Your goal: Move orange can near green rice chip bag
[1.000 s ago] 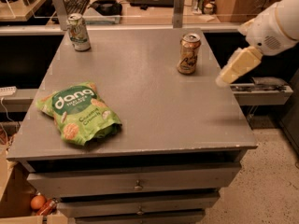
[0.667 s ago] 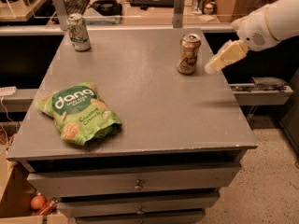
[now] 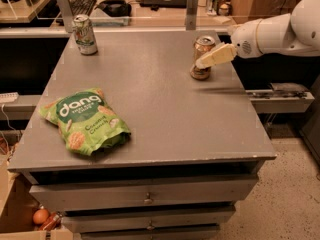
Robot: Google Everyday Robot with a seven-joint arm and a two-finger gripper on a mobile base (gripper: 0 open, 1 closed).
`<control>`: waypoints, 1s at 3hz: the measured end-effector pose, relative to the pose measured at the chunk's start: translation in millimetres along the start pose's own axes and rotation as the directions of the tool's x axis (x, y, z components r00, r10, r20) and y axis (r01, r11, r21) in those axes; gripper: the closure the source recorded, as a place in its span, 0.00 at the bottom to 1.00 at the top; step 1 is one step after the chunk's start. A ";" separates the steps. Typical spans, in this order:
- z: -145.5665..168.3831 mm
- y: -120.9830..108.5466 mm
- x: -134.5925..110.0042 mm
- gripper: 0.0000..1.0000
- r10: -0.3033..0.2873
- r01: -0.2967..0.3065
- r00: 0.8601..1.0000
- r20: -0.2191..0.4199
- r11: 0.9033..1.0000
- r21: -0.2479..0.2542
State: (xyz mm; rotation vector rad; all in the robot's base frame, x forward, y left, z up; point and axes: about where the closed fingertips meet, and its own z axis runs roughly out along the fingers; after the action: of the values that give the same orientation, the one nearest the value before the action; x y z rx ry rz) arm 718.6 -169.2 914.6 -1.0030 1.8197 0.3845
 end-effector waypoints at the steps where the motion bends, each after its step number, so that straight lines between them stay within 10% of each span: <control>1: 26.2 -1.0 4.7 0.26 0.053 -0.051 0.997 0.047 0.998 -0.033; 3: 33.2 19.3 -12.0 0.72 0.047 -0.036 0.995 0.085 0.991 -0.126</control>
Offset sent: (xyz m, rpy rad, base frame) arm 0.0183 0.0191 -0.0254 0.1274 0.0492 0.0353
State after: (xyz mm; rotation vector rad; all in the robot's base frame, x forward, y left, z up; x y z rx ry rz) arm 725.9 -130.5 906.4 -1.0186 1.7564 0.5651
